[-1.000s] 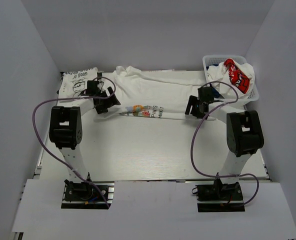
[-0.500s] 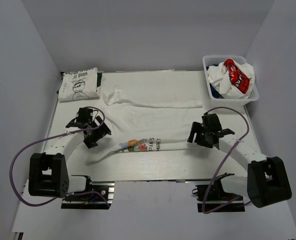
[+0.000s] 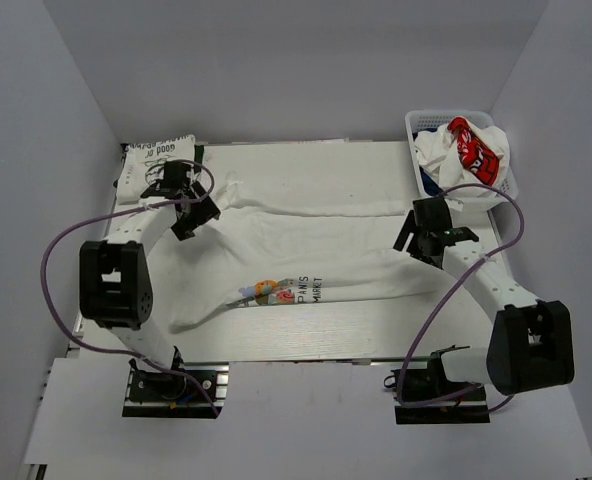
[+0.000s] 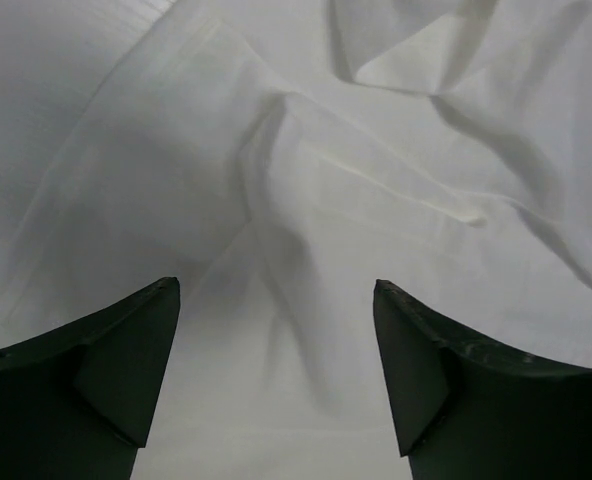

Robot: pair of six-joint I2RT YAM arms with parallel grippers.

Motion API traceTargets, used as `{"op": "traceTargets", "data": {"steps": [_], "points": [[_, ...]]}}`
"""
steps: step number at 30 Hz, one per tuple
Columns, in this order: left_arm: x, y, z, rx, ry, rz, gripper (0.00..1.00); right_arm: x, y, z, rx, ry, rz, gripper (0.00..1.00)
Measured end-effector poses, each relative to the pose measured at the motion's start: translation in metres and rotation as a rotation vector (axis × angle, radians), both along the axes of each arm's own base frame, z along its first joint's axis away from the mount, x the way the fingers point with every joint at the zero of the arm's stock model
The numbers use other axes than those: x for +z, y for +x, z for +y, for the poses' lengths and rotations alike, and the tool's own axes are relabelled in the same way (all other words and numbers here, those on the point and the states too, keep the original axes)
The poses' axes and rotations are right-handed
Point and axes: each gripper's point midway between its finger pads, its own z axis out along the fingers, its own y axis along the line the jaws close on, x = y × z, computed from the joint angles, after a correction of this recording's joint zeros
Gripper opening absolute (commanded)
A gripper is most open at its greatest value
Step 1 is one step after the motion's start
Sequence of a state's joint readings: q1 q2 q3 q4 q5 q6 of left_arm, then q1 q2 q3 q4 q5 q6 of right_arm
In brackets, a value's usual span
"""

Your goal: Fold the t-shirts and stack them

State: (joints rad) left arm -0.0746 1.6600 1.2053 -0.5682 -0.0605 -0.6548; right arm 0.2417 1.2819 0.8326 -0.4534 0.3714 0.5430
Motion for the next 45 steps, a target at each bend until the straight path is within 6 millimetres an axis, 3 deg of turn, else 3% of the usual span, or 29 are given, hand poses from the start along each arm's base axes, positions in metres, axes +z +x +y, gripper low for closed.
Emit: {"op": "traceTargets", "data": {"steps": [4,8,13,20,23,26,30,37,40,45], "points": [[-0.040,-0.002,-0.003,-0.032,0.002,0.110,0.67,-0.013,0.000,-0.024,-0.075,-0.058,0.062,0.90],[-0.053,0.004,-0.007,-0.059,-0.004,0.138,0.46,-0.025,0.004,-0.039,-0.125,-0.077,0.114,0.90],[-0.050,0.009,-0.017,-0.111,-0.041,0.112,0.00,-0.036,0.007,-0.044,-0.137,-0.062,0.149,0.90],[-0.054,0.015,-0.030,-0.190,-0.078,0.094,0.00,-0.049,0.022,-0.033,-0.090,-0.011,0.171,0.86],[-0.041,0.021,-0.031,-0.215,-0.076,0.037,0.00,-0.050,0.025,-0.027,-0.059,0.013,0.166,0.83],[-0.016,0.025,-0.030,-0.223,-0.065,-0.036,0.00,-0.048,0.031,-0.019,-0.017,0.044,0.143,0.83],[0.010,0.027,-0.023,-0.205,-0.025,-0.101,0.00,-0.034,0.041,-0.011,0.031,0.075,0.077,0.83],[0.016,0.028,-0.022,-0.252,0.010,-0.143,0.00,-0.009,0.046,-0.008,0.074,0.084,-0.017,0.83],[0.028,0.040,-0.031,-0.329,-0.002,-0.194,0.00,-0.012,0.043,-0.008,0.081,0.081,-0.014,0.83],[0.042,0.080,-0.046,-0.459,0.005,-0.286,0.00,-0.014,0.041,-0.008,0.082,0.079,-0.007,0.83]]}}
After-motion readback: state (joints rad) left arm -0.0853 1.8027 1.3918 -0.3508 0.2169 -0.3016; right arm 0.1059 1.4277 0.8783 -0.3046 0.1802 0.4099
